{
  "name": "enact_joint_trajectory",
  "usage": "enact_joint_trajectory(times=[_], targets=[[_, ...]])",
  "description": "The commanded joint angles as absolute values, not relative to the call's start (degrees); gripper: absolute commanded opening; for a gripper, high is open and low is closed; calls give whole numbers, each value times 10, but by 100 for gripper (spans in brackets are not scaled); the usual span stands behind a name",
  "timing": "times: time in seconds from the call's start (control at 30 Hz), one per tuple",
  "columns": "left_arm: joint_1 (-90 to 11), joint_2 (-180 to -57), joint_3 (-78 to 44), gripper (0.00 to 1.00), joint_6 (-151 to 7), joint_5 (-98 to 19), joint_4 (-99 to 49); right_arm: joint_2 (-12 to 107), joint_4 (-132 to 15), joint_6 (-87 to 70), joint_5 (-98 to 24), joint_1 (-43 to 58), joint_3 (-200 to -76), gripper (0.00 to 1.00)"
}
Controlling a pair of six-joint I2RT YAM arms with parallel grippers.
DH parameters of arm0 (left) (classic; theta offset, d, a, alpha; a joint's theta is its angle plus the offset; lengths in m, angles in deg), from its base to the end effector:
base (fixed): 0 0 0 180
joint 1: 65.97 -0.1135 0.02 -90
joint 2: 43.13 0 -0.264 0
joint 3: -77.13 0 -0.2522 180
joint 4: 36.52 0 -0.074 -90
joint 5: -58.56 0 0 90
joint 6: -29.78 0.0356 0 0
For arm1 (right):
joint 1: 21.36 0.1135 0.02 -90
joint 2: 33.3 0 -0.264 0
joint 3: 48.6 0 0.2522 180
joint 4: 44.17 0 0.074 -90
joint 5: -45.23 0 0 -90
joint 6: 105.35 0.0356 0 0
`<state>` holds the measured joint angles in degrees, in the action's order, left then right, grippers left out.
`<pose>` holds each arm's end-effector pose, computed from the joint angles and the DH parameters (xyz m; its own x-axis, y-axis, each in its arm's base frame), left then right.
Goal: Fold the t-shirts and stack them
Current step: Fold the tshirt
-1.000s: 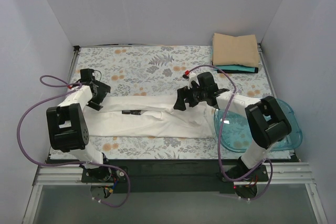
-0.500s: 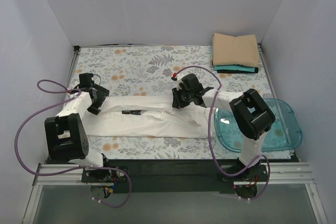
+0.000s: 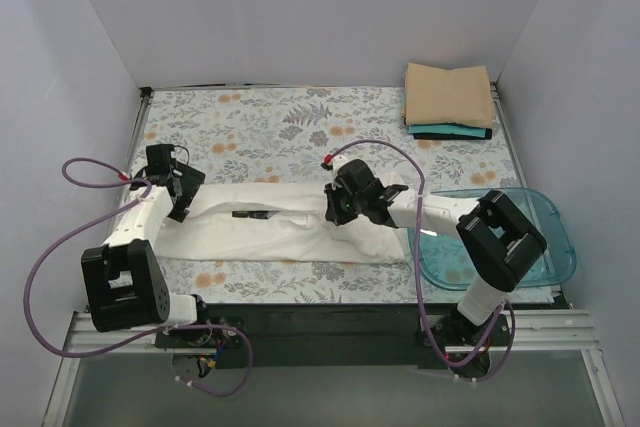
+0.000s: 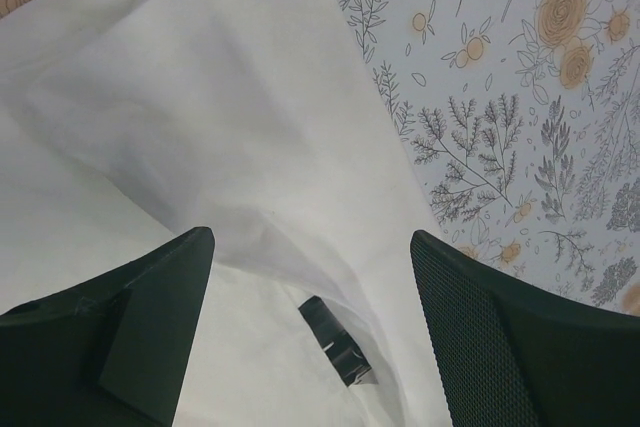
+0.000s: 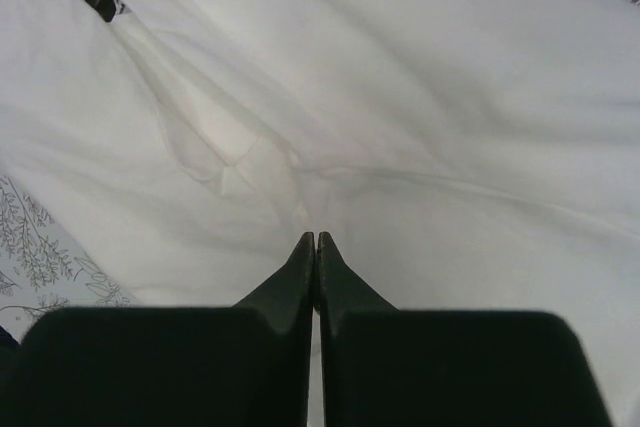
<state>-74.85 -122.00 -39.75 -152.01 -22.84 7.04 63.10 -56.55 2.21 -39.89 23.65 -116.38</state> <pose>0.2635 0.0466 0.2102 0.2545 -0.9605 -0.1126 -0.8421 -0.1628 -0.5142 0.2477 0.2521 0.1832 -0.6685 -0.2435 -0.7027 -0.5752 0.7683 0.2809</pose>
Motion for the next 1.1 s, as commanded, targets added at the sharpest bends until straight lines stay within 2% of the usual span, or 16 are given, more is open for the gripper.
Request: enact_joint_trajectory(times=[0.0, 0.2, 0.27, 0.3, 0.4, 0.5, 0.6, 0.8, 1.07], targets=[[-750, -1185, -402, 79, -1526, -216, 76, 599, -555, 69, -445, 273, -1148, 1], [-750, -1168, -413, 79, -1532, -225, 74, 588, -545, 112, -476, 322, -1136, 5], [-751, -1164, -416, 79, -1534, -225, 74, 585, -545, 116, -477, 333, -1129, 20], [-750, -1161, -417, 79, -1535, -224, 73, 581, -546, 116, -476, 337, -1125, 23], [-749, -1155, -421, 79, -1538, -220, 74, 554, -545, 99, -473, 349, -1117, 47], [-750, -1153, -423, 79, -1541, -217, 73, 535, -546, 71, -471, 354, -1112, 64], [-750, -1158, -410, 79, -1537, -223, 73, 514, -552, 40, -483, 354, -1113, 98], [-750, -1195, -379, 79, -1519, -277, 44, 496, -602, 49, -570, 332, -1120, 98], [-749, -1286, -367, 79, -1507, -311, 18, 516, -619, 93, -475, 194, -1084, 98]])
